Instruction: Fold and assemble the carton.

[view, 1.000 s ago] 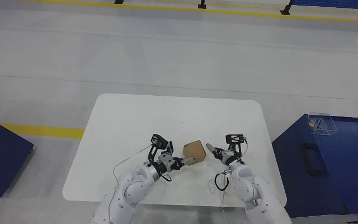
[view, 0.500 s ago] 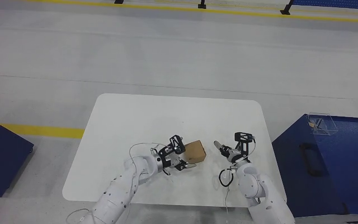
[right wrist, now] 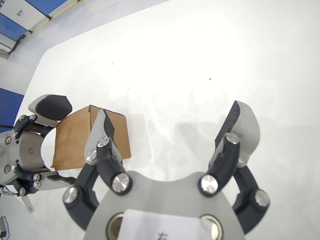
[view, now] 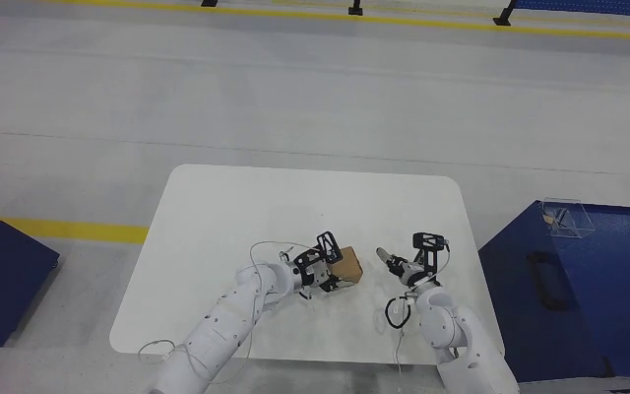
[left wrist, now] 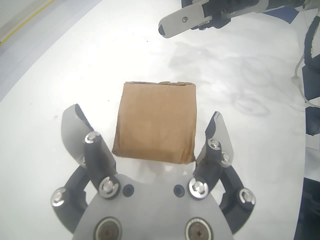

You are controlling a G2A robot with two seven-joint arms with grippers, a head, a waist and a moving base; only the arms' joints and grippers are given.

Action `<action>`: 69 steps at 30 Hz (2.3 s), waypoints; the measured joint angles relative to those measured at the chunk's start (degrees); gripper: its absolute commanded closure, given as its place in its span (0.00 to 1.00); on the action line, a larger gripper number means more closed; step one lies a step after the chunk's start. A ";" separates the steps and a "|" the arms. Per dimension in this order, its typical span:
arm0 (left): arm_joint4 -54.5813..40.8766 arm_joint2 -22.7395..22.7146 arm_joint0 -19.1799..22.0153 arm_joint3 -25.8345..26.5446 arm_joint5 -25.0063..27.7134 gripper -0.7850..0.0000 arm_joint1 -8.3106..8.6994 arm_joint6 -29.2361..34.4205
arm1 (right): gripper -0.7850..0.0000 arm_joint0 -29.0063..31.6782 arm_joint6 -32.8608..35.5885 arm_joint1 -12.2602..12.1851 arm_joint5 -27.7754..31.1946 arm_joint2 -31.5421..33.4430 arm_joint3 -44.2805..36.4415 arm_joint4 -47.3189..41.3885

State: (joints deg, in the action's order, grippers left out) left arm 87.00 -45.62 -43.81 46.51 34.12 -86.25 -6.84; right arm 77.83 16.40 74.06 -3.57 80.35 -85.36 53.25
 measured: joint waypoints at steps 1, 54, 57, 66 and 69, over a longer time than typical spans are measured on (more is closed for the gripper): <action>-0.12 0.14 0.12 -0.41 0.08 1.00 -0.09 0.04 | 0.00 0.00 0.00 0.00 0.00 0.00 0.00 0.00; -51.45 -18.77 -18.74 34.42 -20.29 1.00 6.66 39.93 | 0.00 4.13 -11.18 0.59 1.13 -0.34 -2.73 -1.55; -42.13 -17.37 -22.06 40.94 -11.53 1.00 7.43 33.08 | 0.00 4.13 -11.18 0.59 1.13 -0.34 -2.73 -1.55; -23.43 -14.70 -23.46 37.81 -0.49 1.00 8.41 21.96 | 0.00 4.13 -11.18 0.59 1.13 -0.34 -2.73 -1.55; -22.24 -14.46 -23.25 36.19 -1.51 1.00 8.47 21.50 | 0.00 4.13 -11.18 0.59 1.13 -0.34 -2.73 -1.55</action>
State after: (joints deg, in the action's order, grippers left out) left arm 64.77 -60.09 -67.06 82.70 32.61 -77.79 14.65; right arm 81.97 5.22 74.65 -2.45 80.01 -88.09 51.70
